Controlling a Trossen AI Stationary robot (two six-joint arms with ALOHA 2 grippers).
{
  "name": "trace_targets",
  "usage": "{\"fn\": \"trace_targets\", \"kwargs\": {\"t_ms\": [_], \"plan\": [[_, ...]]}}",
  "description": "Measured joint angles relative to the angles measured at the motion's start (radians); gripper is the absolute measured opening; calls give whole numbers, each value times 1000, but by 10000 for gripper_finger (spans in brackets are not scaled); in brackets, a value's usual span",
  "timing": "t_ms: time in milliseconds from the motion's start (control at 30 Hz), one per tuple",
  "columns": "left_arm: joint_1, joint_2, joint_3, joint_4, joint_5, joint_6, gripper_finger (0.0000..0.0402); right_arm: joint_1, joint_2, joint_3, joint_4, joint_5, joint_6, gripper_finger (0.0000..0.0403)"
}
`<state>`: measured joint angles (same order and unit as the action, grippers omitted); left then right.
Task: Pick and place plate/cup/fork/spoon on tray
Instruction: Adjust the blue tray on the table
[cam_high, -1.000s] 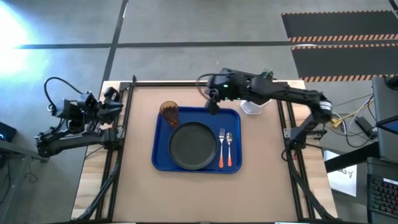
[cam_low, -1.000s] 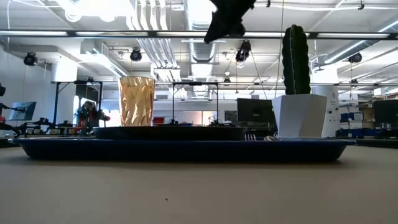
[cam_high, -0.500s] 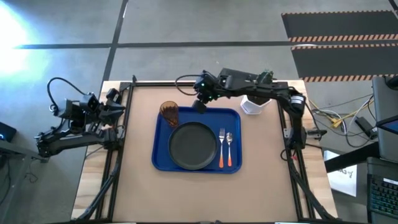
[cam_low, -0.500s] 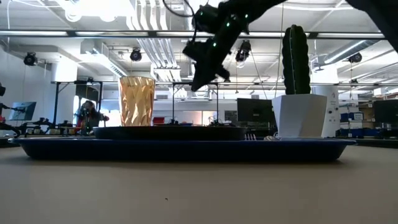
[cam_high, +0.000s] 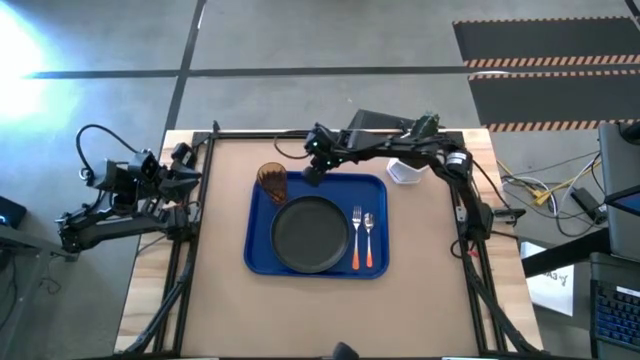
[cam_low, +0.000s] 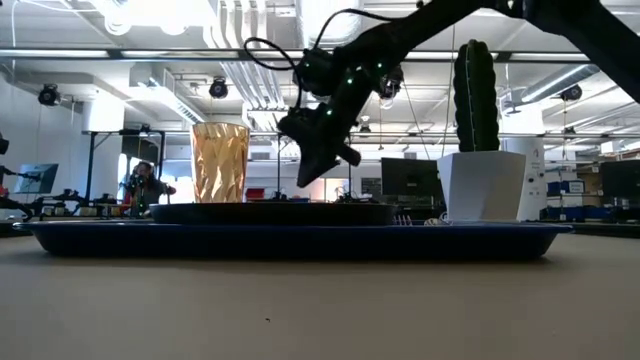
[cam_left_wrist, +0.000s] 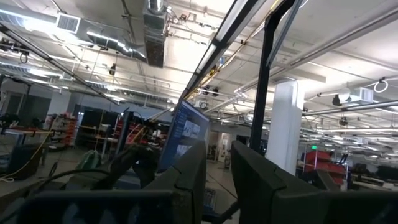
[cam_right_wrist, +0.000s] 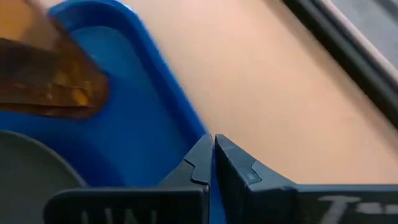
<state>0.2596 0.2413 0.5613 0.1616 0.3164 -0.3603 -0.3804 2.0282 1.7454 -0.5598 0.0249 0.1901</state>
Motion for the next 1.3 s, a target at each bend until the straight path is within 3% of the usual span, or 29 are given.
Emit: {"fn": "trace_targets", "kwargs": {"t_ms": [500, 967, 1067, 1300], "plan": [[0, 0, -1, -19, 20, 0, 58, 19, 111, -1, 85, 18, 102, 8], [0, 0, -4, -22, 23, 0, 58, 61, 115, -1, 95, 32, 103, 8], [0, 0, -4, -22, 24, 0, 58, 68, 115, -3, 102, 79, 79, 8], [0, 0, -4, -22, 25, 0, 58, 31, 103, 1, 140, 81, 94, 8]]}}
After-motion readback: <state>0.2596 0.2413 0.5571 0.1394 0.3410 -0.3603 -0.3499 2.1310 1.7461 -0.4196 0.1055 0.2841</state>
